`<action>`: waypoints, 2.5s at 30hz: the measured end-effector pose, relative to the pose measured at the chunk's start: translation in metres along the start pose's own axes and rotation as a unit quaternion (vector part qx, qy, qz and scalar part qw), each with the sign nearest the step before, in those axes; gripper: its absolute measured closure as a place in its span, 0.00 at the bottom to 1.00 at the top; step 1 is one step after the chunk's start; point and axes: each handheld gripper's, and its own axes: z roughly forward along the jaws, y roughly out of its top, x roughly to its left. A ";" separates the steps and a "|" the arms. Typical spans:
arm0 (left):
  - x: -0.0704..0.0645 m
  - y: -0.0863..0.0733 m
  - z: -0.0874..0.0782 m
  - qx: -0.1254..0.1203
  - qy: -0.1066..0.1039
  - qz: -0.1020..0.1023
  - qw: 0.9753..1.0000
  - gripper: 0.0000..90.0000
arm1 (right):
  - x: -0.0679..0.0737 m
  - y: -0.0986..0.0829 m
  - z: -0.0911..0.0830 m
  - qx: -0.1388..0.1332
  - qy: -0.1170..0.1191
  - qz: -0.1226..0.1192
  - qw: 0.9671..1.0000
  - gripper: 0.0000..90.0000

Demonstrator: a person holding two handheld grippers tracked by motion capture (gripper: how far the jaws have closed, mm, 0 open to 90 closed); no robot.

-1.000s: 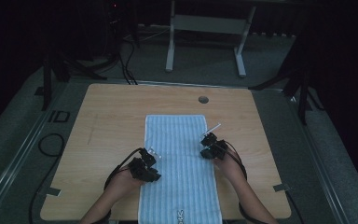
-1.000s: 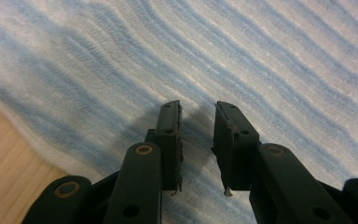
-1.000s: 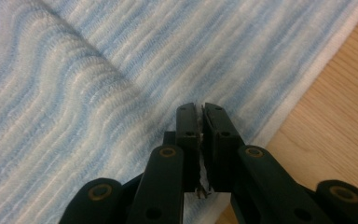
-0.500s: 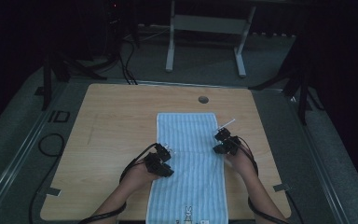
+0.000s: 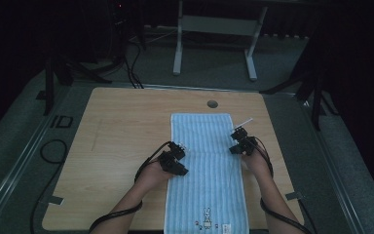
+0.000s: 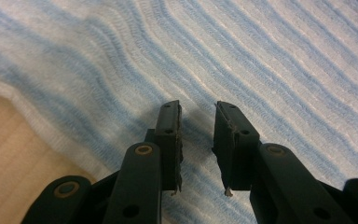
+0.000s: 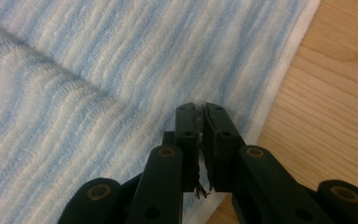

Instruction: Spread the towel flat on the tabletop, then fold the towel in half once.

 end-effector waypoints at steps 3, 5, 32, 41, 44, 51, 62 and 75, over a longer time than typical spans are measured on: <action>-0.002 0.000 0.000 0.001 -0.002 0.005 1.000 0.76 | -0.002 -0.002 -0.001 0.000 -0.003 0.004 1.000 0.93; -0.005 -0.002 0.000 0.004 -0.002 0.010 1.000 0.76 | -0.004 -0.005 -0.002 0.000 -0.003 0.010 1.000 0.93; 0.063 0.026 -0.021 -0.046 0.099 -0.129 0.986 0.55 | -0.028 0.008 -0.009 0.006 -0.015 0.072 0.997 0.64; 0.066 0.030 -0.002 -0.024 0.102 -0.129 0.986 0.57 | -0.032 0.012 0.001 0.021 -0.020 0.077 0.997 0.68; 0.067 0.031 0.002 -0.030 0.109 -0.131 0.985 0.61 | -0.033 0.014 0.003 0.024 -0.015 0.079 0.996 0.73; 0.063 0.036 0.007 -0.037 0.090 -0.125 0.987 0.95 | -0.022 0.017 0.004 0.031 -0.019 0.047 0.998 0.95; 0.058 0.030 -0.037 -0.095 0.054 -0.115 0.987 0.97 | -0.018 0.013 -0.044 -0.037 -0.005 0.030 0.999 0.97; 0.018 -0.009 -0.075 -0.108 0.034 -0.057 0.992 0.97 | 0.006 -0.034 -0.081 -0.077 0.042 -0.017 0.996 0.97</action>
